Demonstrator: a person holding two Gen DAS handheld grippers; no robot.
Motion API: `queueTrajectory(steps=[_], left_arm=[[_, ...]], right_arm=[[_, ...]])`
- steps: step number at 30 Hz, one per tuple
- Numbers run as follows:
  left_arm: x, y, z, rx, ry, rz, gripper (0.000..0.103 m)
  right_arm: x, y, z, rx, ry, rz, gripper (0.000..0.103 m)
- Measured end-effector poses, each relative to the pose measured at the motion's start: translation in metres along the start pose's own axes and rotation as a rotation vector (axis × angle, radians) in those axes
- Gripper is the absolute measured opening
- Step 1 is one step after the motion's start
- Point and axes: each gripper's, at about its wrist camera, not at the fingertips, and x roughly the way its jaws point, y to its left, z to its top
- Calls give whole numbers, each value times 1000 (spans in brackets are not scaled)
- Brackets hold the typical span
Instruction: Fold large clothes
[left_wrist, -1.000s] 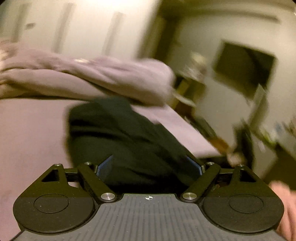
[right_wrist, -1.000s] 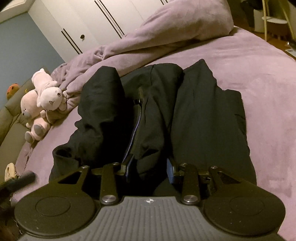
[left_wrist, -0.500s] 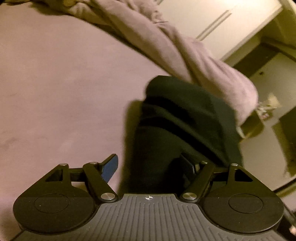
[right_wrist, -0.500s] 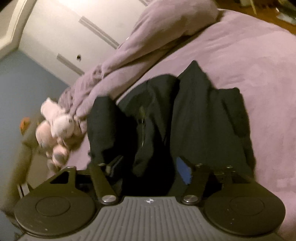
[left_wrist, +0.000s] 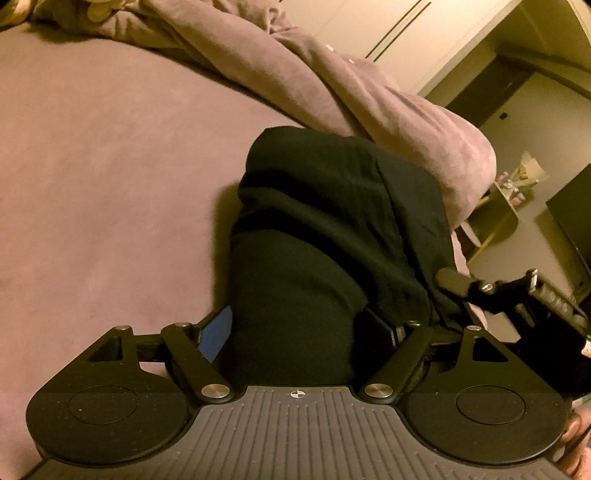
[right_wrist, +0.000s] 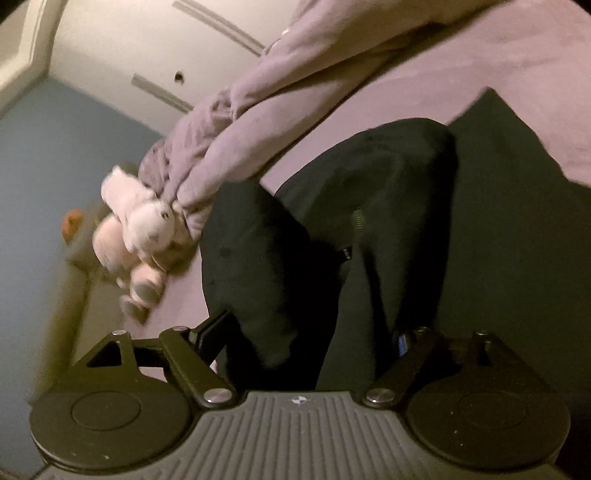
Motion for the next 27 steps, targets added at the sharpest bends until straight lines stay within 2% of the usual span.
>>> queueTrajectory(steps=[1,4,7,9,10,12,14,18,20,23,25,27], left_arm=[[-2,1,2,-8,9,0,83],[-20,8,5,-13,-17,16,82],[-32,21,4,19,-71,156,82],[-21,29,7,4,-31,233,81],[-14,32,7,-15,2,230,81],[-2,28,5,-28,40,205,78],[-1,17,5,-11,40,188,74],[-12,-15,7,-21,47,74,72],[-13,-44,1,32,55,30,72],[-3,-93,-14,174,62,22,74],[12,-117,-28,241,68,27,84],[26,-137,-42,354,34,70,91]], right_arm=[[2,7,-2,-47,-2,-20,65],[2,25,-10,-166,-13,-93,44],[-3,39,-14,-253,-34,-150,32],[-3,47,-15,-292,-41,-186,28],[-4,52,-16,-310,-46,-198,26],[-8,66,-20,-371,-64,-221,24],[-16,77,-21,-414,-79,-246,22],[-50,87,-18,-465,-134,-284,20],[-73,77,-17,-459,-169,-296,20],[-96,43,-16,-385,-193,-339,20],[-104,9,-19,-296,-190,-366,20],[-106,-24,-25,-231,-185,-377,21]])
